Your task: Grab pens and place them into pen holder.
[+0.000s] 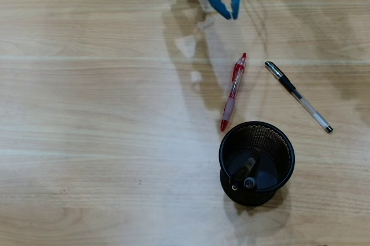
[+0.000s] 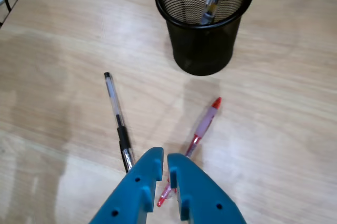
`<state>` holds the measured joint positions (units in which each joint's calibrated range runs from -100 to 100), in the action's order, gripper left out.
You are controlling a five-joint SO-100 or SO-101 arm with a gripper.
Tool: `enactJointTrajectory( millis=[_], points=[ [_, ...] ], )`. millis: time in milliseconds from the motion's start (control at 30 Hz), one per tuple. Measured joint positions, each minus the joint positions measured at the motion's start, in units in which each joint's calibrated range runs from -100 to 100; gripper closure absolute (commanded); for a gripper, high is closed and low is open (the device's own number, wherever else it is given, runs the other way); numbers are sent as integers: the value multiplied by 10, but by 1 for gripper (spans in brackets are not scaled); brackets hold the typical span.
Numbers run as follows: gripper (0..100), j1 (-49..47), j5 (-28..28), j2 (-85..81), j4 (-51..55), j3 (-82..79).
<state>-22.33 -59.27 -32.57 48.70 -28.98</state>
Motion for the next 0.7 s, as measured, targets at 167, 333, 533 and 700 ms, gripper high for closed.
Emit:
enactJointTrajectory(
  millis=[167, 333, 533, 700],
  points=[
    [98, -38, -43, 55, -177, -113],
    [98, -57, -76, 160, -245, -121],
    [98, -58, -80, 244, -205, -87],
    [98, -54, -80, 290, -49, 40]
  ],
)
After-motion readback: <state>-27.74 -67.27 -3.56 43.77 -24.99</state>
